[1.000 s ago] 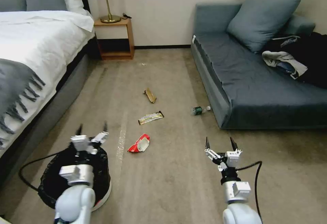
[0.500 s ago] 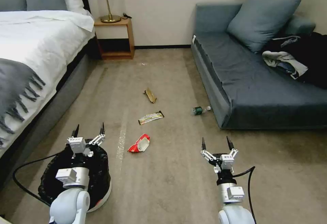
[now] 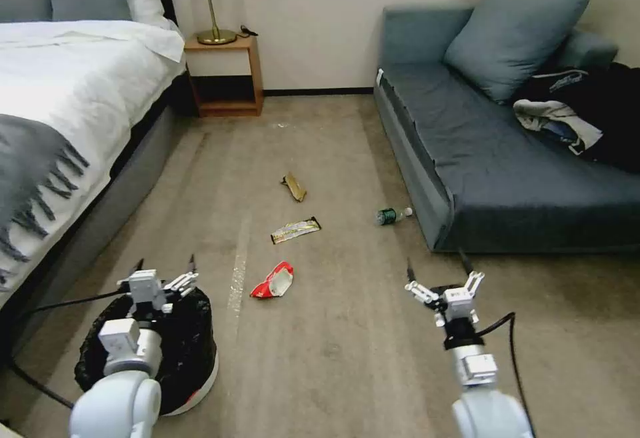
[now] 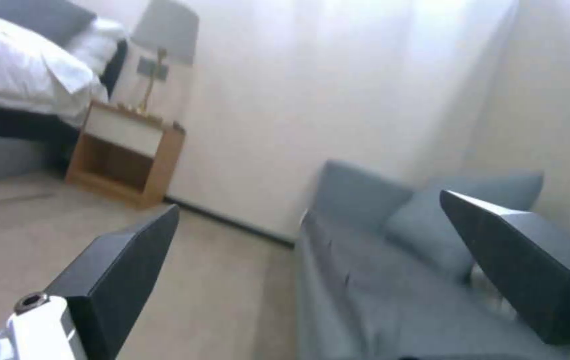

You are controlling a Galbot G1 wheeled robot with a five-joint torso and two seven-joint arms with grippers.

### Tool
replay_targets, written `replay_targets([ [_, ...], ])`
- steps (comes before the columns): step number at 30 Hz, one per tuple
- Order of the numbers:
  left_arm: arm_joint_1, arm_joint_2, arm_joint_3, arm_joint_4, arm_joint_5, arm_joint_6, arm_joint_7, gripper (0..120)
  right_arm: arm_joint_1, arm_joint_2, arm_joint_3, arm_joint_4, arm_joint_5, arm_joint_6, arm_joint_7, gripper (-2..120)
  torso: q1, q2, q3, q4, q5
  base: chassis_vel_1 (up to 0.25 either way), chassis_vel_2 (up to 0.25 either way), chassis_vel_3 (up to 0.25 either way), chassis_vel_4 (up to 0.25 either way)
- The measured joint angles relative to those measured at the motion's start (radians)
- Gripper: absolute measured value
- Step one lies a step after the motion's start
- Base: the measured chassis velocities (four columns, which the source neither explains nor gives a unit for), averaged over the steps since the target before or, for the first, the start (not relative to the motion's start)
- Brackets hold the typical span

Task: Pick up the trash bin, then pick up the garbage on the floor and place it into the trash bin.

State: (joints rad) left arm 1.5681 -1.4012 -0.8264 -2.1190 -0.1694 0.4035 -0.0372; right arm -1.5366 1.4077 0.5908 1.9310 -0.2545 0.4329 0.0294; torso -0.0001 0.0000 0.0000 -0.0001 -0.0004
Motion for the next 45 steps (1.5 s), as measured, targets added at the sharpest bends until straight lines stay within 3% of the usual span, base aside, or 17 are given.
replay_targets([
  [5, -0.004, 0.023, -0.058, 0.024, -0.047, 0.056, -0.040, 100, -0.010, -0.014, -0.002, 0.029, 0.012, 0.022, 0.006, 100, 0.000, 0.000, 0.000, 0.0000, 0.0003, 0.000, 0.000, 0.000, 0.000],
  [6, 0.002, 0.031, -0.088, 0.041, -0.070, 0.074, -0.056, 100, -0.017, -0.006, -0.013, 0.039, 0.016, 0.029, 0.006, 100, 0.000, 0.000, 0.000, 0.0000, 0.0003, 0.000, 0.000, 0.000, 0.000],
  [10, 0.010, 0.034, -0.099, 0.048, -0.076, 0.084, -0.065, 100, -0.018, 0.002, -0.021, 0.040, 0.021, 0.029, 0.006, 100, 0.000, 0.000, 0.000, 0.0000, 0.0004, 0.000, 0.000, 0.000, 0.000],
  [11, 0.024, 0.036, -0.108, 0.049, -0.088, 0.110, -0.122, 100, -0.015, 0.013, -0.039, 0.034, 0.053, 0.023, 0.007, 100, 0.000, 0.000, 0.000, 0.0000, 0.0003, 0.000, 0.000, 0.000, 0.000],
  [14, 0.053, 0.040, -0.128, 0.035, -0.095, 0.133, -0.167, 100, -0.012, 0.010, -0.050, 0.031, 0.096, -0.003, 0.013, 100, 0.000, 0.000, 0.000, 0.0001, 0.0004, 0.000, 0.000, 0.000, 0.000],
  [17, 0.065, 0.045, -0.140, 0.032, -0.095, 0.135, -0.168, 100, -0.011, 0.005, -0.050, 0.030, 0.103, -0.009, 0.014, 100, 0.000, 0.000, 0.000, 0.0000, 0.0004, 0.000, 0.000, 0.000, 0.000],
  [21, 0.094, 0.056, -0.179, 0.025, -0.075, 0.157, -0.123, 100, -0.012, -0.007, -0.040, 0.028, 0.107, -0.011, 0.014, 100, 0.000, 0.000, 0.000, 0.0001, 0.0004, 0.000, 0.000, 0.000, 0.000],
  [29, 0.104, 0.058, -0.176, 0.053, -0.067, 0.154, -0.131, 100, -0.017, -0.015, -0.034, 0.028, 0.113, -0.002, 0.018, 100, 0.000, 0.000, 0.000, 0.0001, 0.0004, 0.000, 0.000, 0.000, 0.000],
  [33, 0.106, 0.048, -0.171, 0.079, -0.202, 0.185, -0.122, 100, -0.017, -0.034, -0.024, 0.023, 0.128, 0.003, 0.022, 100, 0.000, 0.000, 0.000, 0.0000, 0.0004, 0.000, 0.000, 0.000, 0.000],
  [45, 0.095, 0.047, -0.177, 0.121, -0.208, 0.220, -0.087, 100, -0.003, -0.033, -0.029, 0.007, 0.130, 0.008, 0.025, 100, 0.000, 0.000, 0.000, 0.0000, 0.0004, 0.000, 0.000, 0.000, 0.000],
])
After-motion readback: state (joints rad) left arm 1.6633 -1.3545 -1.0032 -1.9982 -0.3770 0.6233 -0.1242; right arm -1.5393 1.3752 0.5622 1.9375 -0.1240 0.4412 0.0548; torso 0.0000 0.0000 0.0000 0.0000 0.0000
